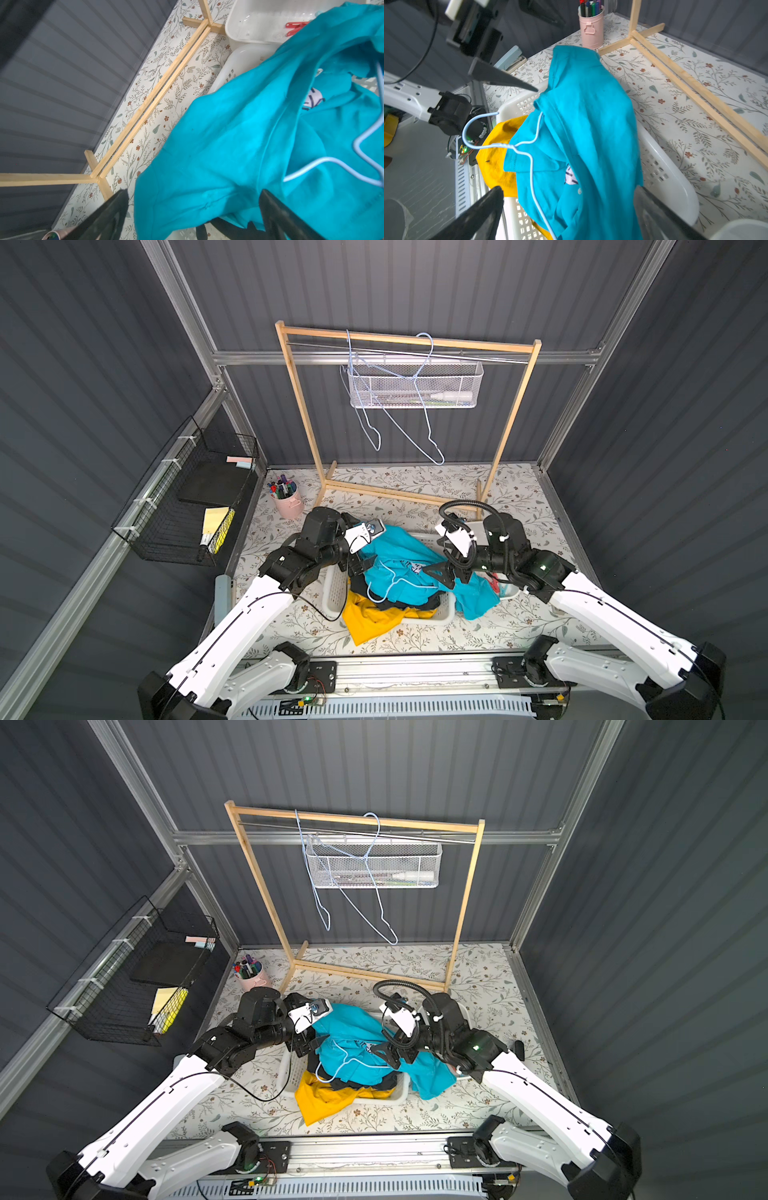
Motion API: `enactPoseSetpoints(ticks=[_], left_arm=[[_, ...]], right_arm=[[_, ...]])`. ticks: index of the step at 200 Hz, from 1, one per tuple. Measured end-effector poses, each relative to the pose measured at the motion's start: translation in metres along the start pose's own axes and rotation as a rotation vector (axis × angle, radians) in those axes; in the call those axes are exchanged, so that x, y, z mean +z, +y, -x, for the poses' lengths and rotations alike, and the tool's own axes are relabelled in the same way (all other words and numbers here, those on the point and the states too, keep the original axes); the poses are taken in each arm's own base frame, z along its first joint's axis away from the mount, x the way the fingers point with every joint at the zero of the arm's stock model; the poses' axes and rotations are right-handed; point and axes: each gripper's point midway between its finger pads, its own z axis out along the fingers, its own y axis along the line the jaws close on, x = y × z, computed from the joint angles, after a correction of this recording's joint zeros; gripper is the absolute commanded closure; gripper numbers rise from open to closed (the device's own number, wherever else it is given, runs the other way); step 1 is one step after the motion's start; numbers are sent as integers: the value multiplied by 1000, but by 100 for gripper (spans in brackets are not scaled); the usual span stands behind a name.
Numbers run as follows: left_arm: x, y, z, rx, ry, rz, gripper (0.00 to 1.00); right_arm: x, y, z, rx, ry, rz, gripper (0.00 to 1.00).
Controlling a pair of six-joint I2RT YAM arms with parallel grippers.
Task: Remove the clothespins securing t-shirts to the hanger
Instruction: Pick up the hanger from the basket.
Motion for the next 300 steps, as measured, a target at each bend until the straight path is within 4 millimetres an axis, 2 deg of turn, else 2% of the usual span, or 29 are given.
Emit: enactPoseSetpoints(ticks=[41,81,107,189,226,267,300], left_arm=[[6,1,-2,-74,12,-1,0],[20,-7,-7,-123,51,-66,0],[20,-7,-5,-142,40,-69,0],[12,4,8,-220,-16,-10,0],[15,6,8,-263,-32,1,0],[15,7,11,-293,-54,12,0],[12,10,13,-321,-77,29,0]], right_arm=[[5,24,-8,-75,35,63,10],[10,36,-12,-110,52,84,20],[16,43,-16,-127,72,96,25],[45,38,-44,-133,194,64,38],[56,36,-56,-133,242,53,50],[64,34,-63,-119,280,51,76],[66,34,-59,-123,282,46,89]])
